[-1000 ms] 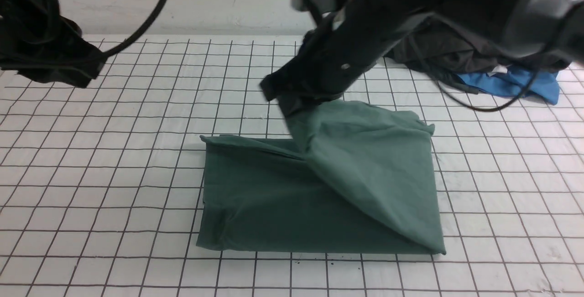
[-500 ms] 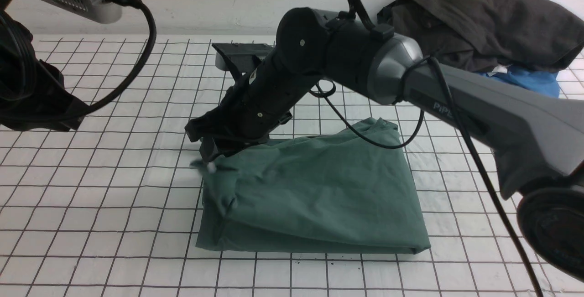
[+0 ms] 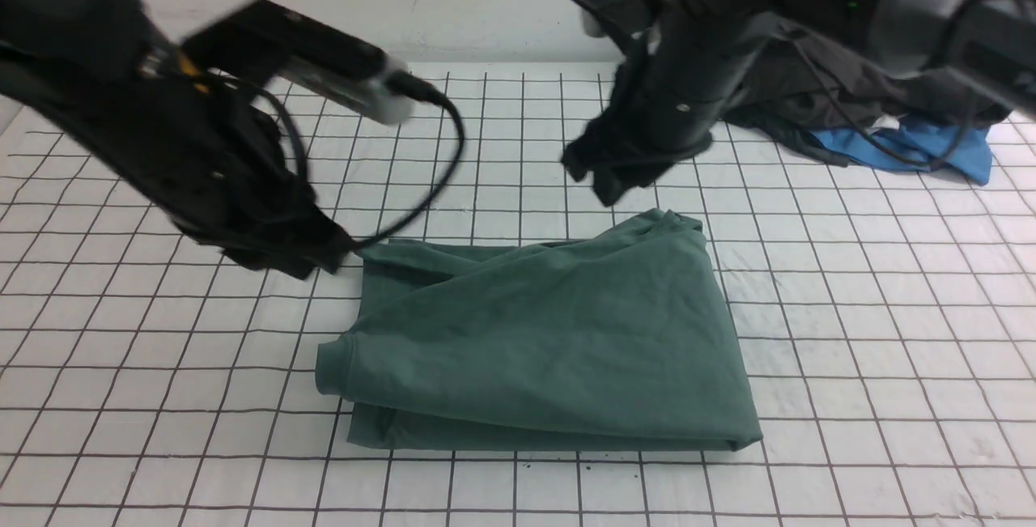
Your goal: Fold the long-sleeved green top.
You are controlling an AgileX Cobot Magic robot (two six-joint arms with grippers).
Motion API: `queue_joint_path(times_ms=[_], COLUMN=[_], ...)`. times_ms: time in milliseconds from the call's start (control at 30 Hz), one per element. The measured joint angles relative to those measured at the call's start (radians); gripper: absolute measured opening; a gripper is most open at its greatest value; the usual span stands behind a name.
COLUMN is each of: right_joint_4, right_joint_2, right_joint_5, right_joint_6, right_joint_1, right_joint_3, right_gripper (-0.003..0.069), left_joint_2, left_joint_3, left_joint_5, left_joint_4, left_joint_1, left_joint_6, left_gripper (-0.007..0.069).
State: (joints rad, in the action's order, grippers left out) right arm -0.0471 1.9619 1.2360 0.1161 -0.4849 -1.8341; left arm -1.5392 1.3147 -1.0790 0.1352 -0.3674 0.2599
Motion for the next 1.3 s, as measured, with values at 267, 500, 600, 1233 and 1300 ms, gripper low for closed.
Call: queue_joint_path(times_ms=[267, 500, 600, 1233, 1300], right_joint_4=[-0.005, -0.005, -0.006, -0.266, -0.346], right_joint_2=[-0.284, -0.431, -0.487, -1.217, -1.289], right_joint_5=[-0.158, -0.284, -0.295, -0.601, -0.645], right_joint_6=[-0.022, -0.026, -0.026, 0.15, 0.216], right_joint_1=[0.095, 0.13, 0.13, 0.13, 0.13], right_joint_3=[0.444, 0.635, 0.641, 0.956, 1.027], right_gripper=[-0.0005, -0.0013, -0.0014, -0.0014, -0.0014], left_joint_2=[-0.28, -0.359, -0.312, 0.781, 0.911], left_joint_3=[0.0, 0.0, 0.0, -0.529, -0.606], left_joint_5=[0.071, 0.066, 0.06, 0.131, 0.176], left_joint_4=[-0.002, -0.015, -0.015, -0.124, -0.145], left_joint_1=[-0.037, -0.037, -0.037, -0.037, -0.037], left_joint_6=[-0.016, -0.018, -0.018, -0.199, -0.235], left_gripper=[0.0096, 0.0096, 0.0096, 0.0096, 0.0096])
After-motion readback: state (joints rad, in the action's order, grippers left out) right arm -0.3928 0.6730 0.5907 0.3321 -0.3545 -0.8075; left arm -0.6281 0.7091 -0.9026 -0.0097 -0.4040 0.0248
